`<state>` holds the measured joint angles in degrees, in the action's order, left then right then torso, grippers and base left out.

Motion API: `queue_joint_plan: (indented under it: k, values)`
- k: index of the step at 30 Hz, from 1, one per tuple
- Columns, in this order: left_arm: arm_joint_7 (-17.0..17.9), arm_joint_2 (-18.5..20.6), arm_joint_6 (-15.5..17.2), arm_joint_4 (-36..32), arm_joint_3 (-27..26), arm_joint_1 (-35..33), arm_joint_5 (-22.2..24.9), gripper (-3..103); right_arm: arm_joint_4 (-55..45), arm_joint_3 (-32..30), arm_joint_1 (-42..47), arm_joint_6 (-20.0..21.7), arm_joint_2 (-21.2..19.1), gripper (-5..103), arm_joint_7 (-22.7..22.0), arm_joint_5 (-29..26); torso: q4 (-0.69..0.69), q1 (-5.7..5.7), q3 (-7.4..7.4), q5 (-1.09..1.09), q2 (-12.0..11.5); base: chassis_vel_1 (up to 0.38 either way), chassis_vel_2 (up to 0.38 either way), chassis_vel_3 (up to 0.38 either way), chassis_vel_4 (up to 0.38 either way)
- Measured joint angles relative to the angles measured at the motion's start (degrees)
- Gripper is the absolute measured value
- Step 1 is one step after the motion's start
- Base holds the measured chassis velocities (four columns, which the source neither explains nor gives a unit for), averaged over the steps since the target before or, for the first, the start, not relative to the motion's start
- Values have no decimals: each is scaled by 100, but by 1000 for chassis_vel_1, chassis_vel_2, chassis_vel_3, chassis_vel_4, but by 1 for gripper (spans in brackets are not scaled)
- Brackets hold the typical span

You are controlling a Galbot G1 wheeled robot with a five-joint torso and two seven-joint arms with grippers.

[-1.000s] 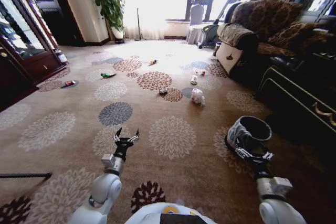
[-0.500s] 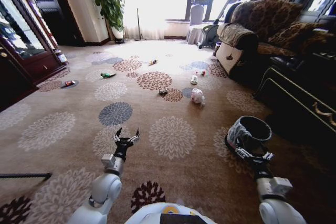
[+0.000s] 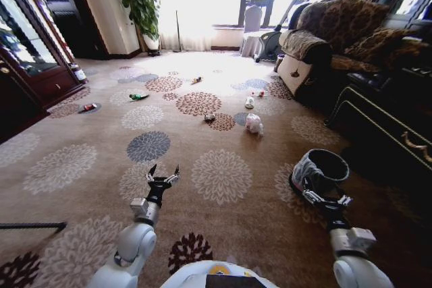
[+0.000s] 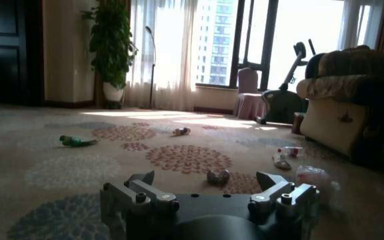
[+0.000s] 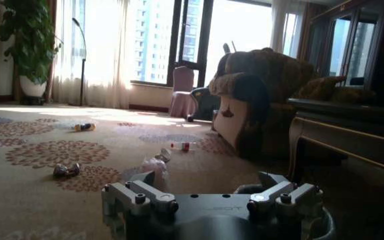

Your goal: Pick up the trash from the ground and place it into the trash bin.

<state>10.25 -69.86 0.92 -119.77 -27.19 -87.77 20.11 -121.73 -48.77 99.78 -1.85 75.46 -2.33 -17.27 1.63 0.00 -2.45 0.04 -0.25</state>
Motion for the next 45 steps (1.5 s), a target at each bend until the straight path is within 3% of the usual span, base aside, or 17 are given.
queue_joint_plan:
  k: [13,17,19,21,29,31,34,37,45]
  values:
    - [-2,-1,0,0,-4,-2,0,100,-3,1,3,0,22,100,5,7,0,0,0,-1,0,0,0,0,0]
    - [-162,-9,15,-67,-357,-109,65,100,-171,24,67,51,381,100,139,249,-1,0,0,-2,0,0,0,0,0]
    - [-465,-26,54,-209,-992,-314,183,100,-438,73,171,147,976,100,368,637,-2,0,0,-1,0,0,0,0,0]
    - [-677,-29,117,-336,-1303,-434,232,100,-490,79,190,167,1098,100,414,720,3,0,0,-2,0,0,0,0,0]
    - [-995,260,434,-750,-1345,-631,239,100,-582,55,204,264,1114,100,460,642,0,0,0,2,0,0,0,0,0]
    - [-1040,343,472,-862,-1303,-690,229,100,-954,-104,244,619,1006,100,592,106,1,0,0,-7,0,0,0,0,0]
    - [-1065,362,509,-918,-1260,-729,232,100,-1006,-142,216,678,898,100,559,-160,1,0,0,4,0,0,0,0,0]
    - [-1076,360,534,-916,-1200,-728,223,100,-1048,-164,136,844,858,100,409,-325,0,0,0,-2,0,0,0,0,0]
    - [-1079,309,566,-886,-1142,-699,11,100,-1029,-223,146,808,906,100,397,-179,0,0,0,0,0,0,0,0,0]
